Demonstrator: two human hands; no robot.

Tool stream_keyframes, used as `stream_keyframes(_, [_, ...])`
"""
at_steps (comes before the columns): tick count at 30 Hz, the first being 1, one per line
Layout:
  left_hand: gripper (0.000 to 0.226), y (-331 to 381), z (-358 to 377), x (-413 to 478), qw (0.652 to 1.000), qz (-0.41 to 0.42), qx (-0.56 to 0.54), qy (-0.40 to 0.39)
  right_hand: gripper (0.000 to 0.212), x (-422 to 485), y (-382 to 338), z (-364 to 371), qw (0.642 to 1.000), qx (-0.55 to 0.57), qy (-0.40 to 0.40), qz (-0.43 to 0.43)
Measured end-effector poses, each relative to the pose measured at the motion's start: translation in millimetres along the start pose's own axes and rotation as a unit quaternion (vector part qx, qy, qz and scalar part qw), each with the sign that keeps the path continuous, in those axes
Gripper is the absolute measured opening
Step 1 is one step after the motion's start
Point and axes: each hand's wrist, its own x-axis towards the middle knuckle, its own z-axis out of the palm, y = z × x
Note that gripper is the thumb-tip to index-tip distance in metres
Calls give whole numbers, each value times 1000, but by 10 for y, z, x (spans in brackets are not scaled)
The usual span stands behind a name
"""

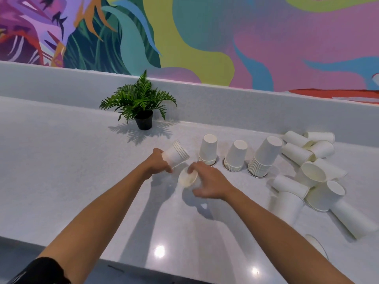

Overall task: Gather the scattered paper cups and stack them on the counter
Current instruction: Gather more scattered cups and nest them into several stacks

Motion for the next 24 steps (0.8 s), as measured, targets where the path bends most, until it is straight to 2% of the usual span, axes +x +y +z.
stream_keyframes(2, [71, 5, 4, 1, 1000, -6, -4, -11, 48, 6, 3, -223, 972, 185, 133, 61])
stream_keyframes(4, [70, 35, 42, 11, 1000, -7, -6, -28, 50, 51, -31, -453, 913, 305, 250, 102])
stream_keyframes(6, [72, 123, 121, 0, 999, 5, -7, -51, 50, 99, -37, -651, 867, 355, 322, 137])
stream_keyframes(7, [73, 185, 175, -9, 998, 17, -9, -65, 50, 110, -30, -725, 860, 353, 335, 153])
stream_keyframes(11, [74, 475, 426, -85, 991, 70, -22, -112, 54, 74, -4, -848, 875, 321, 317, 174])
stream_keyframes(14, [82, 663, 628, -149, 986, 76, -44, -139, 60, -17, 55, -844, 885, 307, 302, 175])
stream_keyframes(18, [66, 825, 922, -219, 976, 89, -70, -186, 63, -211, 186, -874, 897, 299, 274, 175])
stream_keyframes(21, [60, 916, 1130, -297, 970, 106, -74, -207, 58, -398, 315, -969, 923, 270, 203, 185])
stream_keyframes(24, [59, 987, 1314, -353, 967, 108, -87, -215, 49, -584, 481, -1159, 957, 208, 88, 183])
